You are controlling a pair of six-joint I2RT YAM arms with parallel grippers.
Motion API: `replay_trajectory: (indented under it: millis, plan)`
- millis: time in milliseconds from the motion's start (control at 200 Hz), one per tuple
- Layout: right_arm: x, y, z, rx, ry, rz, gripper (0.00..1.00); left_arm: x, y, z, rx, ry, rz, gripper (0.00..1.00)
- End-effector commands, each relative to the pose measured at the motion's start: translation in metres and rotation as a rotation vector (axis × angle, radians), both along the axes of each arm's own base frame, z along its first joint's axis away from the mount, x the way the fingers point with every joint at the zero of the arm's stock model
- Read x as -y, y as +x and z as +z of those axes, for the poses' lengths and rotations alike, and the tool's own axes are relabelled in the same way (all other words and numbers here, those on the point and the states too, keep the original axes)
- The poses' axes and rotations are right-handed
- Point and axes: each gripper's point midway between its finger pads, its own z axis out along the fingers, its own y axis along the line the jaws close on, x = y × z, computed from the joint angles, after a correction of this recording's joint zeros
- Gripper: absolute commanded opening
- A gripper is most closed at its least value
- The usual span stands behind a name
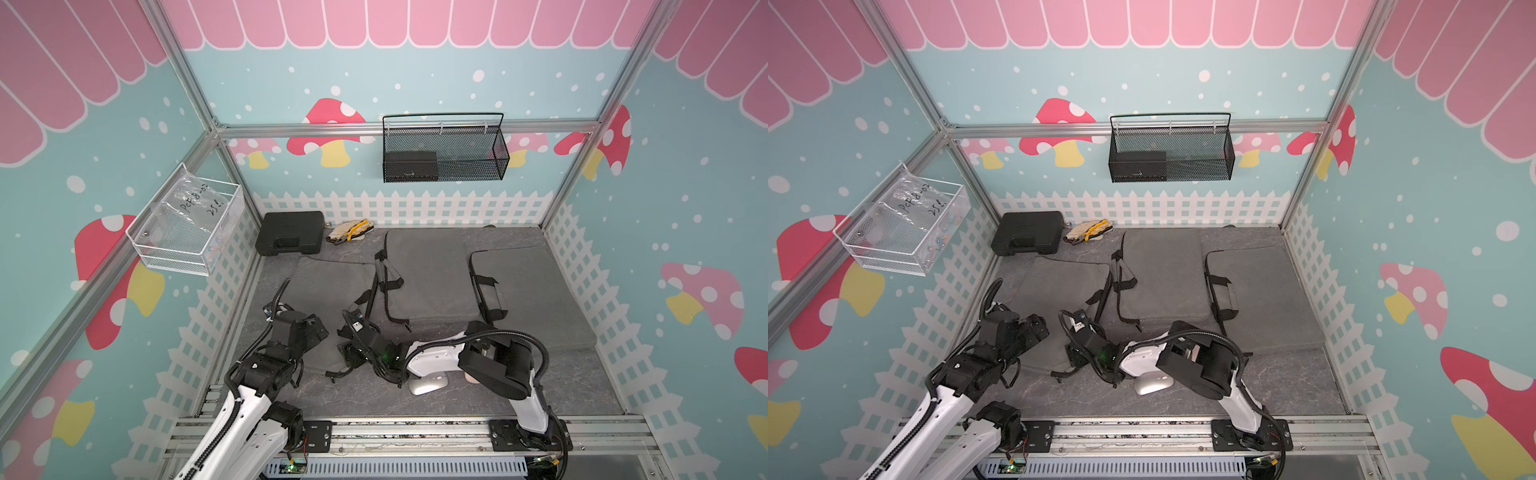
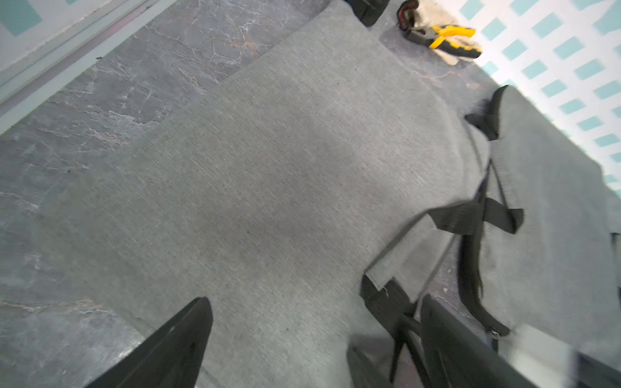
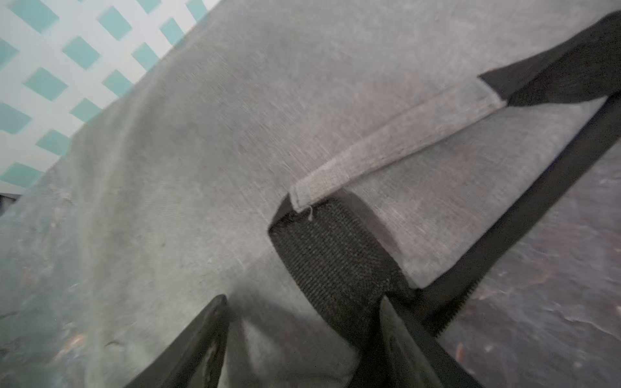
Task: Put the mouse into the laptop bag
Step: Adjust the zippered laptop bag at the center of the board.
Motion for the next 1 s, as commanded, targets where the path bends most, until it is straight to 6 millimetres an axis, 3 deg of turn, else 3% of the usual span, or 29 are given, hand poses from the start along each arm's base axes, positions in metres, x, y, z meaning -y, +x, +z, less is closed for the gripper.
replay_trajectory:
  millis: [0,115,280,515,595,805,996]
  plan:
    - [-0.002,0.003,-0.027,-0.038,-0.078,-0.011,0.66,-0.003,-0.022,-0.017,-0.049,-0.048,0.035,1.00]
    - [-0.001,0.012,-0.042,-0.057,-0.105,-0.026,0.59,-0.008,-0.043,-0.034,-0.094,-0.158,0.153,1.00]
    - [0.014,0.029,-0.058,-0.070,-0.135,-0.056,0.47,-0.004,-0.058,-0.051,-0.149,-0.275,0.240,1.00]
    - [0.025,0.051,-0.054,-0.038,-0.156,-0.050,0.42,-0.003,-0.066,-0.061,-0.220,-0.322,0.321,1.00]
    - [0.026,0.054,-0.043,-0.025,-0.148,-0.045,0.44,-0.005,-0.066,-0.061,-0.223,-0.318,0.334,1.00]
    - [0.035,0.049,0.011,0.052,-0.134,-0.059,0.64,-0.013,-0.064,-0.059,-0.196,-0.299,0.379,1.00]
    - [0.040,0.010,0.058,0.122,-0.110,-0.078,0.68,-0.025,-0.063,-0.056,-0.167,-0.248,0.411,1.00]
